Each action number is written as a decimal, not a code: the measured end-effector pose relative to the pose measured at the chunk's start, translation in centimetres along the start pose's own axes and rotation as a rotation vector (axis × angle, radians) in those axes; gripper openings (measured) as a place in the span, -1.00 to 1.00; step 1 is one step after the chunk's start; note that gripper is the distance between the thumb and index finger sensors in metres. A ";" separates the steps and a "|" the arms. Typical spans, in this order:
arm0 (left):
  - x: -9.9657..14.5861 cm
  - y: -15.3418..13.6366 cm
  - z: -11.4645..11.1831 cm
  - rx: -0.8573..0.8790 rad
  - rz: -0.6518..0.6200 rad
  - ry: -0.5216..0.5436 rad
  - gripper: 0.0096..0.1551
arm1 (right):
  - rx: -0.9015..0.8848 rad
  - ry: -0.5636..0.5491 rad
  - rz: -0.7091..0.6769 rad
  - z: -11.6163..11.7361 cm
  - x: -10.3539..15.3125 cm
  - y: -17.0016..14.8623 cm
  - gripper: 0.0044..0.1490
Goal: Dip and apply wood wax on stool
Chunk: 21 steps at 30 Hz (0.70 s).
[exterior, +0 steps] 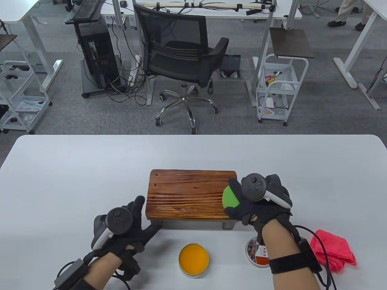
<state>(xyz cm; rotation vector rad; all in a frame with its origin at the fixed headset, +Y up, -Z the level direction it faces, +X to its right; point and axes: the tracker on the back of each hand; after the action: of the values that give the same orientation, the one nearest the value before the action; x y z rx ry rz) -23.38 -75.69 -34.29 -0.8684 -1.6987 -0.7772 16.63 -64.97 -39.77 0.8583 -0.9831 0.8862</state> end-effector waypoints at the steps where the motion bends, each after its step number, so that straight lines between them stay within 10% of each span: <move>1: -0.9 0.1 0.1 0.016 0.004 0.007 0.37 | 0.004 0.007 0.030 -0.1 -0.6 -0.6 0.31; 21: -4.9 0.0 -1.2 0.069 0.040 -0.025 0.38 | 0.137 0.103 0.123 1.8 -6.8 -0.6 0.29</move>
<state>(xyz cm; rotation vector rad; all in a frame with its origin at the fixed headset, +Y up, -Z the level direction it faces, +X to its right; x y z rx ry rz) -21.80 -77.58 -38.66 -0.8649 -1.7151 -0.6791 14.68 -68.31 -45.65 0.8659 -0.9004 1.1021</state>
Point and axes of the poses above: the tracker on the back of each hand, its own y axis roughly to the thumb side, its own x axis roughly from the fingertips to the wrist, z = x × y, and after that the axes turned 7 degrees about -x, right-handed
